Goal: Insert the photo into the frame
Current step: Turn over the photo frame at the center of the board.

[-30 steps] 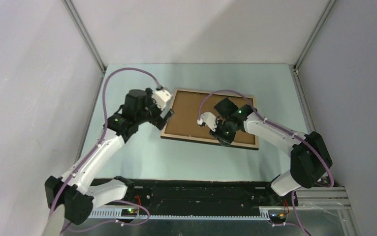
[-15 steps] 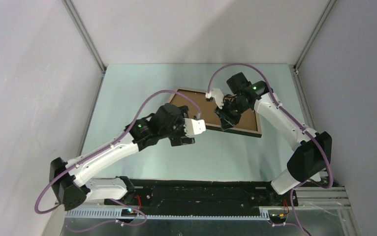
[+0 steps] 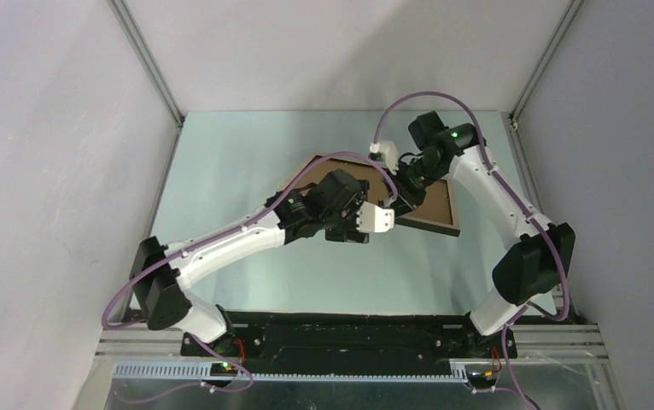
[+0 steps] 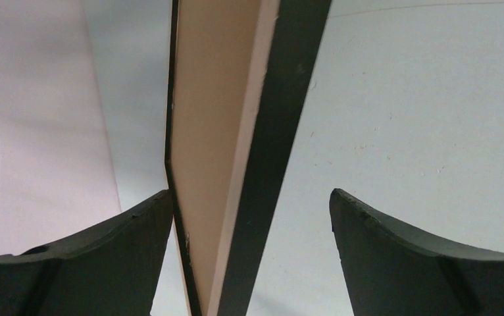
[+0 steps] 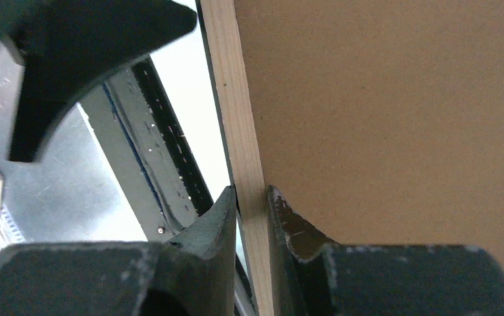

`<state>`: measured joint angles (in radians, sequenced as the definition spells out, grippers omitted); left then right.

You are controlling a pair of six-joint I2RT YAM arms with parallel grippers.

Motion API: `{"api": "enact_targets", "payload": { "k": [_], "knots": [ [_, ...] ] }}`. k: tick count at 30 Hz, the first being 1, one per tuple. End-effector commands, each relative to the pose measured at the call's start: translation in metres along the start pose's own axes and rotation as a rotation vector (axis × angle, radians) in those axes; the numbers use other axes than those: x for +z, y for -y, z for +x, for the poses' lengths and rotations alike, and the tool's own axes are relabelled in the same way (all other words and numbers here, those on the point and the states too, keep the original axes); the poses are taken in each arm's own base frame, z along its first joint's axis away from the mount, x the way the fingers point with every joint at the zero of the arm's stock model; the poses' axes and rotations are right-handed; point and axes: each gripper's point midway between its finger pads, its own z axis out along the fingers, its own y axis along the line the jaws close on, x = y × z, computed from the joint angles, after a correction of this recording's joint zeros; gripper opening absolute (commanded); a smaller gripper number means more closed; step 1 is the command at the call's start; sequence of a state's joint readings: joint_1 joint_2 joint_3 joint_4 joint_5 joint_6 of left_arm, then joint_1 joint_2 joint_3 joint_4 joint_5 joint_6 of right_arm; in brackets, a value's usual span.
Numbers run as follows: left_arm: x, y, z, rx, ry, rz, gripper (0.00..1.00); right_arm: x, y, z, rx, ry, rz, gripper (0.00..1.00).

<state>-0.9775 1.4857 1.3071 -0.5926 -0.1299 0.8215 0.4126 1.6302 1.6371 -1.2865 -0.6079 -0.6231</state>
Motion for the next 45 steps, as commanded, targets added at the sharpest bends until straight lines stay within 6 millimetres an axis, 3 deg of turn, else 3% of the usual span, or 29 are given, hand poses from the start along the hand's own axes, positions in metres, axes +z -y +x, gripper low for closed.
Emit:
{"api": "enact_targets", "payload": {
  "k": [1,7,11,22,31,39,43,45],
  "knots": [
    [0.002,-0.01,-0.023,0.049,0.036,-0.02,0.91,-0.024,-0.014,-0.019,0.022,0.091,-0.074,0.0],
    [0.009,-0.012,-0.042,0.081,0.058,-0.016,0.86,-0.033,-0.013,-0.02,0.044,0.11,-0.092,0.0],
    [0.013,-0.015,-0.052,0.1,0.06,-0.025,0.77,-0.033,-0.012,-0.019,0.048,0.11,-0.09,0.0],
    [0.026,-0.013,-0.063,0.127,0.049,-0.008,0.54,-0.037,-0.011,-0.019,0.057,0.118,-0.088,0.0],
    [0.025,-0.016,-0.066,0.127,0.042,-0.01,0.32,-0.041,-0.01,-0.017,0.068,0.124,-0.077,0.01],
    [0.021,-0.014,-0.064,0.14,0.021,0.0,0.04,-0.05,-0.007,-0.018,0.073,0.143,-0.034,0.1],
    [0.016,-0.017,-0.065,0.14,0.017,-0.005,0.0,-0.058,-0.003,-0.021,0.089,0.163,0.012,0.25],
    [0.012,-0.019,-0.066,0.132,0.02,-0.008,0.0,-0.064,0.001,-0.022,0.1,0.18,0.045,0.39]
  ]
}}
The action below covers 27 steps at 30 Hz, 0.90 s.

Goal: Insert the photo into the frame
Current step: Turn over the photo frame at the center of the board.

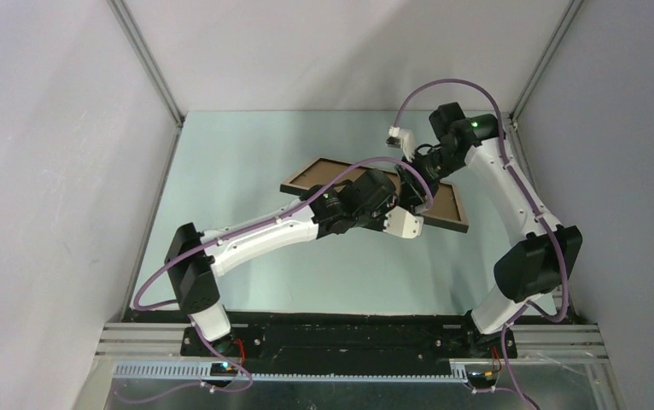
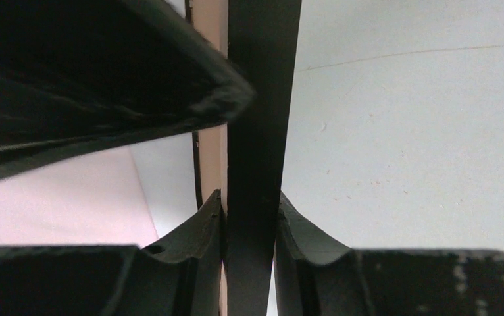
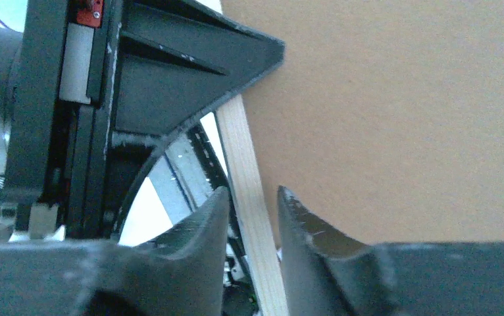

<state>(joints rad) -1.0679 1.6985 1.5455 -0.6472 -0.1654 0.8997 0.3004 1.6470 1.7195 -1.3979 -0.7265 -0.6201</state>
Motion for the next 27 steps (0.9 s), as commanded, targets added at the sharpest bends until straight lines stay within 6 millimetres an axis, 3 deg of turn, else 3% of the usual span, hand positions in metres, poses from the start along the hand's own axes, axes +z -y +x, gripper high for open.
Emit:
{"api": "enact_targets", "payload": {
  "k": [1,2,6,12,17,22,27],
  "knots": [
    [-0.021,-0.016,-0.009,-0.019,0.009,-0.042,0.0,-0.038,-0.003,-0.022,-0.019,0.126,0.113,0.43],
    [-0.023,-0.016,-0.01,-0.032,0.015,-0.042,0.0,-0.04,-0.001,-0.025,-0.013,0.143,0.126,0.52],
    [-0.034,-0.018,-0.015,-0.071,0.047,-0.047,0.0,-0.062,0.005,-0.032,0.001,0.221,0.201,0.68],
    [-0.054,-0.029,-0.025,-0.124,0.1,-0.076,0.0,-0.096,0.019,-0.041,0.032,0.354,0.348,0.81],
    [-0.077,-0.049,-0.035,-0.168,0.143,-0.136,0.0,-0.121,0.029,-0.044,0.056,0.466,0.477,0.99],
    [-0.096,-0.064,-0.045,-0.213,0.189,-0.166,0.0,-0.143,0.041,-0.04,0.108,0.581,0.607,0.99],
    [-0.109,-0.071,-0.056,-0.29,0.231,-0.143,0.0,-0.161,0.035,-0.036,0.107,0.68,0.684,0.99]
  ]
}}
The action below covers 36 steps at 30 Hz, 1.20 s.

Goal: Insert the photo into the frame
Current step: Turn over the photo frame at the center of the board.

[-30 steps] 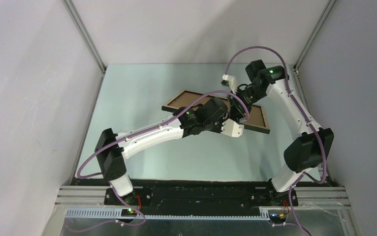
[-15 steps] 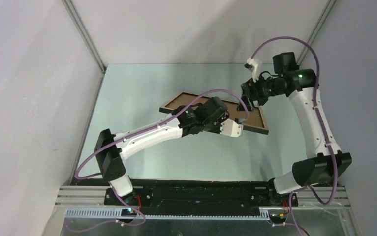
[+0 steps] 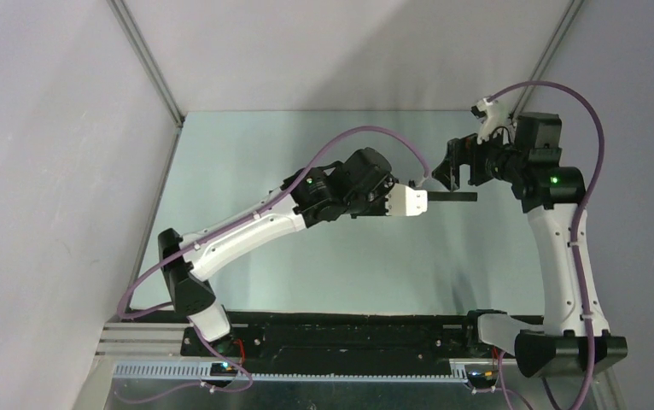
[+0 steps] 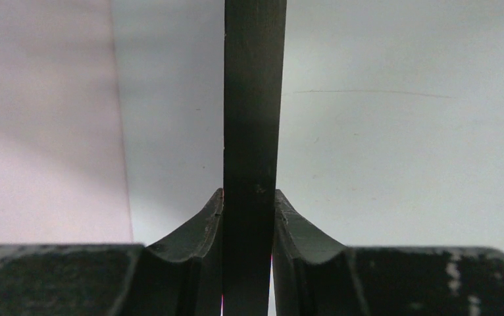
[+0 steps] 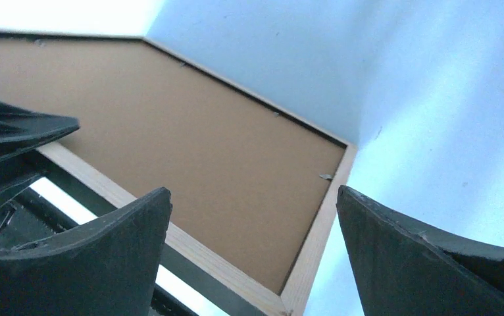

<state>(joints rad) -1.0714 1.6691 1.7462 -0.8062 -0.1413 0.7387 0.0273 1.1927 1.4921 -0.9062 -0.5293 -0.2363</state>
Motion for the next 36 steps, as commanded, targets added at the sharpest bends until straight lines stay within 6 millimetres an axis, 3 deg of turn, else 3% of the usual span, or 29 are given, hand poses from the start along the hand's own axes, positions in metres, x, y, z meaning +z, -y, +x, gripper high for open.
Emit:
{"api": "enact_targets", "payload": {
  "k": [1,6,11,22,27,36],
  "knots": [
    [-0.055,-0.037,-0.043,-0.134,0.18,-0.085,0.0,-0.015,0.008,-0.03,0.005,0.164,0.086,0.99],
    [-0.068,-0.05,-0.053,-0.252,0.216,-0.047,0.0,-0.033,0.015,-0.039,0.05,0.224,0.118,0.99],
    [-0.069,-0.06,-0.051,-0.327,0.226,-0.036,0.0,-0.045,0.021,-0.047,0.097,0.279,0.139,0.99],
    [-0.075,-0.071,-0.042,-0.408,0.242,-0.016,0.0,-0.051,0.028,-0.048,0.145,0.303,0.098,1.0],
    [-0.071,-0.07,-0.036,-0.394,0.221,-0.016,0.0,-0.053,0.016,-0.047,0.104,0.298,0.036,0.99],
    [-0.068,-0.063,-0.026,-0.328,0.203,0.02,0.0,-0.055,-0.013,-0.036,-0.157,0.222,-0.061,0.99]
  ]
}}
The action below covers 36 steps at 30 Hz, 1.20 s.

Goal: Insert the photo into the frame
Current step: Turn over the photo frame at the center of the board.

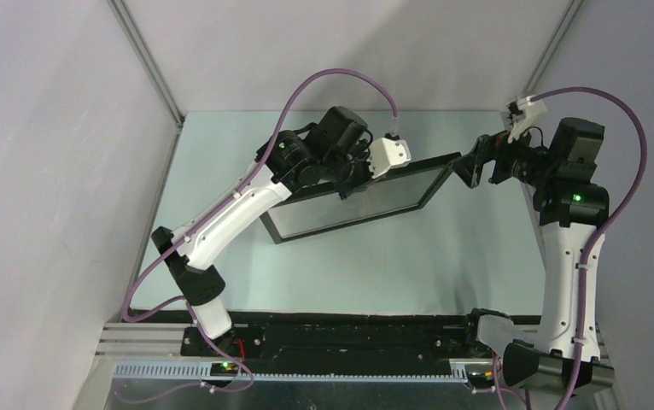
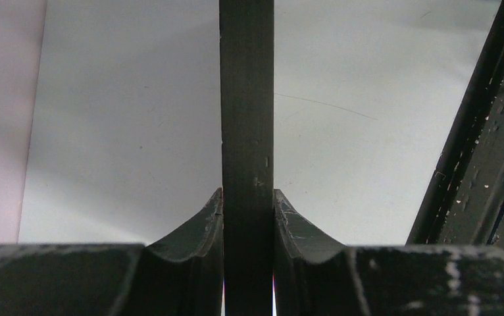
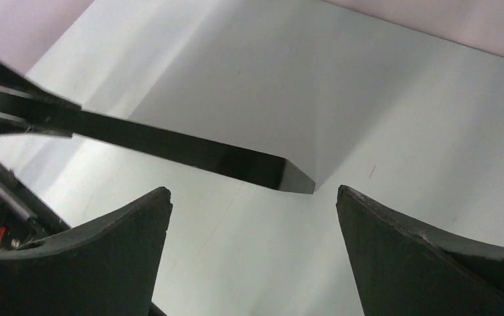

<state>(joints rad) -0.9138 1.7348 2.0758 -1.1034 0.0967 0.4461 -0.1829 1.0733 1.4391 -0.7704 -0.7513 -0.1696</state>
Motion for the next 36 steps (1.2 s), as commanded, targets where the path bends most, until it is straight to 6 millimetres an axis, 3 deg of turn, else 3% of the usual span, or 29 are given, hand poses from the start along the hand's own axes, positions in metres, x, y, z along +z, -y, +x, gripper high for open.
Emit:
{"api": "enact_targets", "payload": {
  "k": [1,10,22,36],
  "knots": [
    [-0.028,-0.018,-0.04,0.095,0.177,-0.064,0.0,-0.01,-0.028,-0.007,-0.214,-0.017,-0.096,0.99],
    [-0.03,-0.012,-0.034,0.195,0.168,-0.021,0.0,-0.009,-0.059,-0.001,-0.495,-0.096,-0.154,0.99],
    [-0.045,-0.009,-0.032,0.291,0.177,0.022,0.0,0.009,-0.085,0.024,-0.671,-0.215,-0.323,0.93],
    [-0.053,-0.005,-0.03,0.28,0.204,0.076,0.0,0.042,-0.084,0.056,-0.746,-0.307,-0.343,0.8]
  ]
}}
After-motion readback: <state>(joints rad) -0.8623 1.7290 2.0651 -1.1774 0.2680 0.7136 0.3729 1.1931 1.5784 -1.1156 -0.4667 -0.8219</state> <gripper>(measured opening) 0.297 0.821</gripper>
